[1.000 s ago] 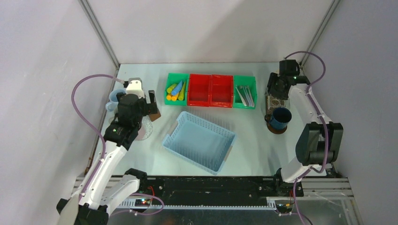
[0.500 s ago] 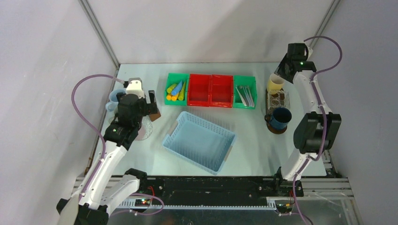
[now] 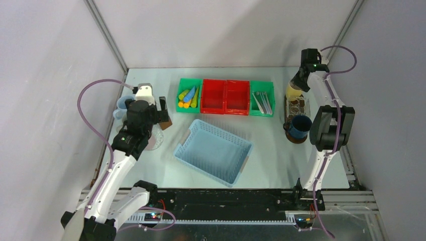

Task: Prepare toiletry sets of a toothbrush and toothpaste on the tray
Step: Adjust the cup on the tray.

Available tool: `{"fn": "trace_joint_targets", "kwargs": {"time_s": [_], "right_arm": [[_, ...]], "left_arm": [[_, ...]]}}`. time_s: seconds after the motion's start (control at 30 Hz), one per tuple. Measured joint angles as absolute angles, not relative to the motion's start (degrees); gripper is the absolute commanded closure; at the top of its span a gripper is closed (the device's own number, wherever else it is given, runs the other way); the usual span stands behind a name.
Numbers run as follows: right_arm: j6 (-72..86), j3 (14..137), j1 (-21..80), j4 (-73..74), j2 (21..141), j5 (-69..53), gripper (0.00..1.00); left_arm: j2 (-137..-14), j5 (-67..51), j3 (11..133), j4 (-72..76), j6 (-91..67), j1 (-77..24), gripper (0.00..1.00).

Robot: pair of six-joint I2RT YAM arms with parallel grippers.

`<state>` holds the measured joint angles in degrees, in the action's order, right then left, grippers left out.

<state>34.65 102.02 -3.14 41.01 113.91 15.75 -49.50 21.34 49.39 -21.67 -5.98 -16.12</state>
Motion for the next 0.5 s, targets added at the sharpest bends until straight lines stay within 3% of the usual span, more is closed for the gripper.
{"fn": "trace_joint_targets", "kwargs": {"time_s": [0.5], "right_arm": [[35.64,102.59,-4.56,40.99,115.31,16.29,0.65]], "left_arm": [[-49.6,21.39,49.39,-21.69,-5.98,-16.12,0.02]]}}
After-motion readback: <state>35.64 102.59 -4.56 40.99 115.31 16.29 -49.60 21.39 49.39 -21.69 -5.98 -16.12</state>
